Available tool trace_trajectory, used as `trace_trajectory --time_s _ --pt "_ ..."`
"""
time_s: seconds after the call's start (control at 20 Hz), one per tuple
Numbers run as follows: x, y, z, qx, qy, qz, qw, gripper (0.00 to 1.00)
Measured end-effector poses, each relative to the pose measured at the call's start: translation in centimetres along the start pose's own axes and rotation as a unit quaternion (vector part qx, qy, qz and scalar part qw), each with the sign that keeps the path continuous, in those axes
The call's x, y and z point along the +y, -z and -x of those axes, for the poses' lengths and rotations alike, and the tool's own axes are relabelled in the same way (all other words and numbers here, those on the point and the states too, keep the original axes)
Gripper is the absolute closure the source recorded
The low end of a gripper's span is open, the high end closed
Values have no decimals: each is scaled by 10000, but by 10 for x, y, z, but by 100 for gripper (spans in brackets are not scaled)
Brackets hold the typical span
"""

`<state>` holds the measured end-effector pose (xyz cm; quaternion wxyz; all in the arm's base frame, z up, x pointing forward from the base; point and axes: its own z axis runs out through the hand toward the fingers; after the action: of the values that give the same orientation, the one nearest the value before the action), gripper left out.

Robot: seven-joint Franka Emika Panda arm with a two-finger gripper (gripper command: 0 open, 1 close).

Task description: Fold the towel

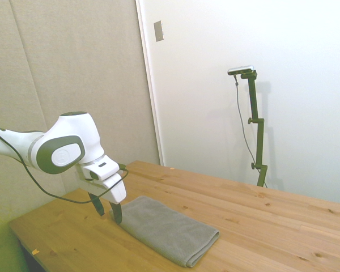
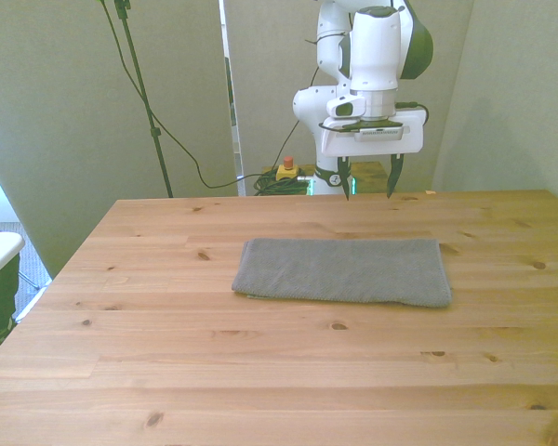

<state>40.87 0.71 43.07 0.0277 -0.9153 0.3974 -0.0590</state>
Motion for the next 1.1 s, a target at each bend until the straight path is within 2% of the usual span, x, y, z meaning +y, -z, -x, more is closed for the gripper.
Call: trace_trajectory --time_s 0.15,0.3,0.45,0.55,0.75,1.1 --pt "-2 1 -2 -4 -36 -18 10000 0" --pt "-27 8 -6 140 -149 20 9998 0" --pt "-74 0 5 468 -178 358 9981 0" --pt "-105 -10 17 662 -164 694 9953 0" --pt "-160 -28 28 1037 -156 1093 9885 0" --pt "-232 -56 74 2005 -126 2002 9589 0"
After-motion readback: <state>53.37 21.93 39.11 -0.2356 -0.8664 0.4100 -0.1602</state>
